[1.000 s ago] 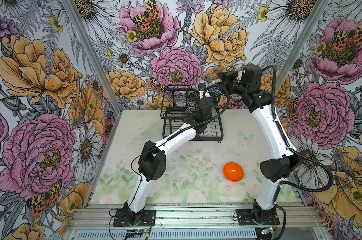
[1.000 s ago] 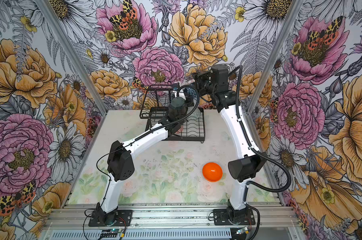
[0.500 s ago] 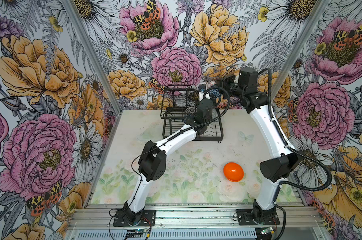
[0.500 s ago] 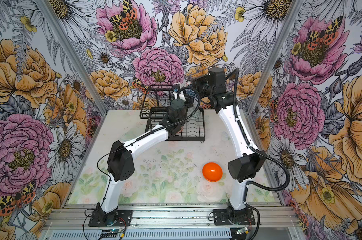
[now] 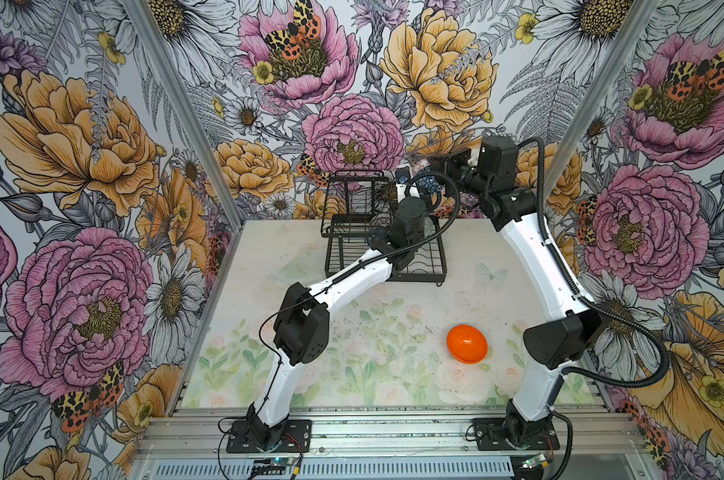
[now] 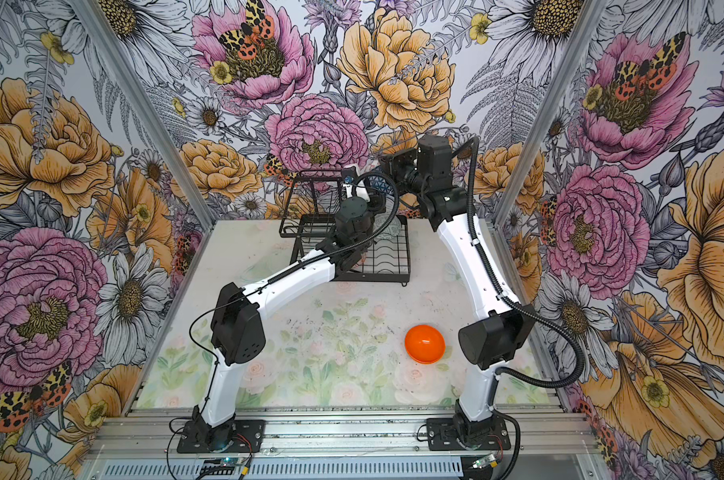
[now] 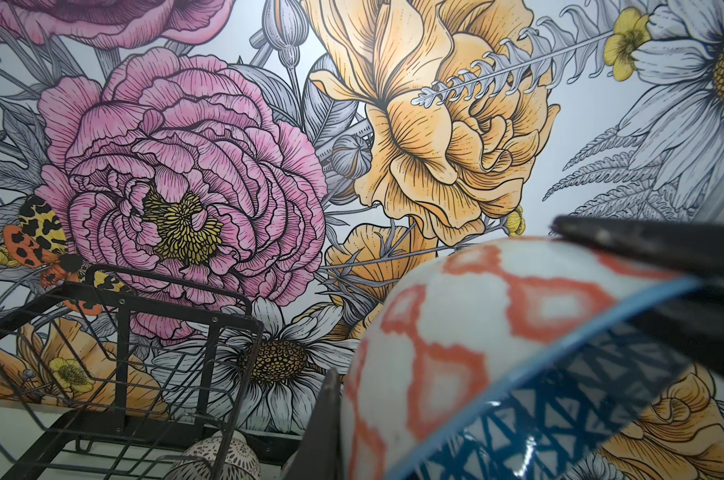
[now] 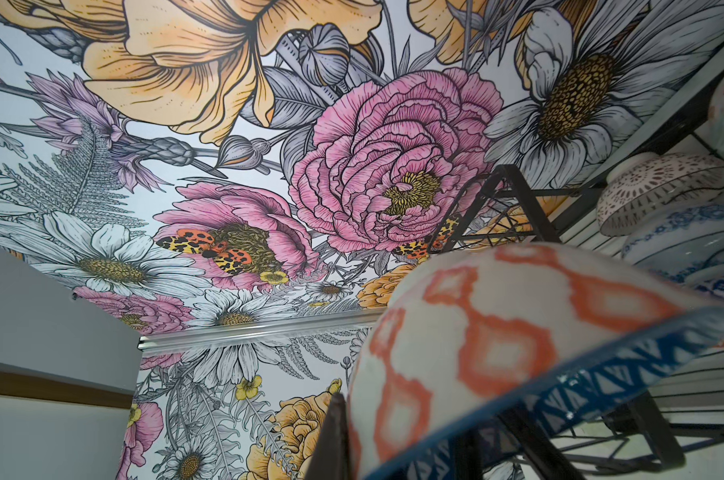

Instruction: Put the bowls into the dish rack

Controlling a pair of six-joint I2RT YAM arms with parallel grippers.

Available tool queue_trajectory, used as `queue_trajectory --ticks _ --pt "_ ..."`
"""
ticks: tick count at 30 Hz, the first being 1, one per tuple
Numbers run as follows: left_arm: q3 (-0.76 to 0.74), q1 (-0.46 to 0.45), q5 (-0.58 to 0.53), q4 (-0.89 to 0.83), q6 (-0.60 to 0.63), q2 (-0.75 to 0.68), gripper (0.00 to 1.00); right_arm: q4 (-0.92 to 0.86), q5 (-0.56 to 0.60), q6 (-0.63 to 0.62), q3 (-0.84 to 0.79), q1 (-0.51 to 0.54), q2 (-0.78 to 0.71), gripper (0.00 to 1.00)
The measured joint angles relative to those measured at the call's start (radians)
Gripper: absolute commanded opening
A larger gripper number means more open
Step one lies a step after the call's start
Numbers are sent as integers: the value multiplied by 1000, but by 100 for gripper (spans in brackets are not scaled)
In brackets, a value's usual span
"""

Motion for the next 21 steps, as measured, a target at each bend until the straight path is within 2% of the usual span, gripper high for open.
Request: queue_trajectory --ticks 1,3,9,11,16,21 --pt "0 -1 -2 -3 1 -2 15 3 -2 0 -3 0 -2 0" --pt "0 -5 -2 -10 14 -7 28 11 -2 -12 -8 -2 -4 0" --pt "-50 -26 -7 -31 30 -66 59 16 -2 -53 -62 -21 -6 0" --pt "-77 -34 -12 -40 25 -87 73 20 -2 -65 -88 -23 -9 0" --pt "-123 -54 -23 -109 -4 -135 98 42 -6 -68 -157 -41 -11 0" --pt "-161 -79 -50 -213 -30 -200 99 83 0 -68 -207 -77 -14 0"
